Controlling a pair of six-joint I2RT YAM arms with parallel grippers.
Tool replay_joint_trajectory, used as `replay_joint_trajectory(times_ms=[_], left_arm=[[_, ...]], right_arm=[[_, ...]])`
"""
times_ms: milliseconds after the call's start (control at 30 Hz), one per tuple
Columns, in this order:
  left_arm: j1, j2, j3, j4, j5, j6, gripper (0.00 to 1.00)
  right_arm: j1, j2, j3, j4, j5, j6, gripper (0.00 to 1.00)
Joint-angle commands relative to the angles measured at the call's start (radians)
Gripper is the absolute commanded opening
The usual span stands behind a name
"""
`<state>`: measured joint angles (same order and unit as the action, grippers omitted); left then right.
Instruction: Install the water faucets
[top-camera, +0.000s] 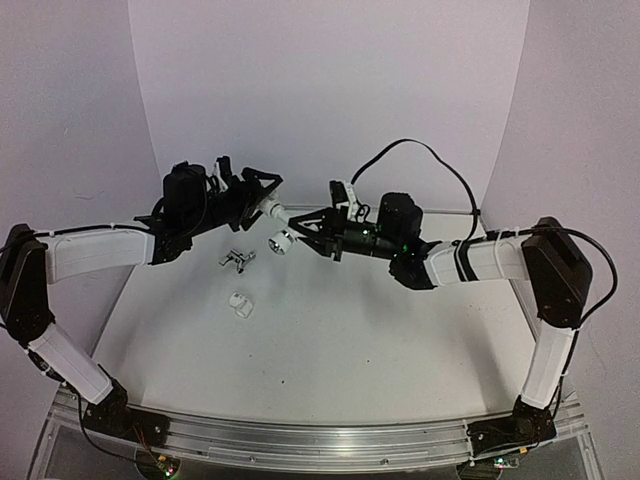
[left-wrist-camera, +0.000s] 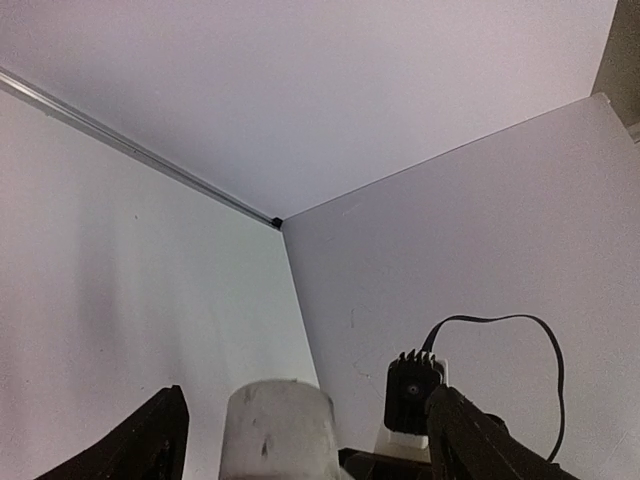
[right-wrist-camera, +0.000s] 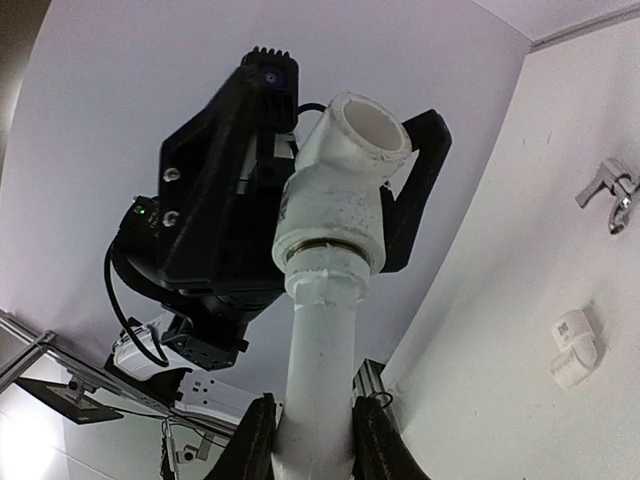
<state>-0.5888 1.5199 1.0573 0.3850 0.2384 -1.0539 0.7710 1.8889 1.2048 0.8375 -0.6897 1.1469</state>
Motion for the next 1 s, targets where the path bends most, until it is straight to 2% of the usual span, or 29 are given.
replay_joint_trajectory(times_ms=[0,133,167,233,367,500,633,733,767,967], left_arm=[[0.058,-0.123,-0.055,-0.123,-0.040,0.071,0.89],[0.147,-0.228,-0.160,-0.201,-0.057,0.076,0.89],[0.159,-0.247,-0.174,-0.226,-0.069,0.090,0.89],[0.177,-0.272,-0.189,-0.289,-0.089,0.137,0.88],[0.179,-0.224,-0.129,-0.477,-0.086,0.259,0.87],[0.179,-0.075,-0.018,-0.655,-0.023,0.370,0.83],[0.179,0.037,0.043,-0.730,-0.028,0.413,0.82],[0.178,0.094,0.072,-0.751,-0.039,0.444,0.82],[0.178,0.110,0.078,-0.765,-0.046,0.447,0.83],[0.146,0.192,0.042,-0.772,-0.036,0.447,0.85]], right_arm=[[-0.062,-0.139,-0.092,-0.141,0.074,-0.173,0.00],[-0.093,-0.213,-0.166,-0.518,0.283,-0.477,0.00],[-0.100,-0.230,-0.188,-0.565,0.349,-0.558,0.00],[-0.136,-0.252,-0.228,-0.660,0.393,-0.620,0.00],[-0.271,-0.308,-0.341,-0.688,0.324,-0.613,0.00],[-0.380,-0.351,-0.400,-0.708,0.233,-0.635,0.00],[-0.478,-0.343,-0.430,-0.726,0.126,-0.645,0.02],[-0.511,-0.338,-0.444,-0.755,0.093,-0.663,0.11],[-0.517,-0.337,-0.449,-0.771,0.105,-0.669,0.16],[-0.530,-0.337,-0.471,-0.870,0.205,-0.701,0.31]])
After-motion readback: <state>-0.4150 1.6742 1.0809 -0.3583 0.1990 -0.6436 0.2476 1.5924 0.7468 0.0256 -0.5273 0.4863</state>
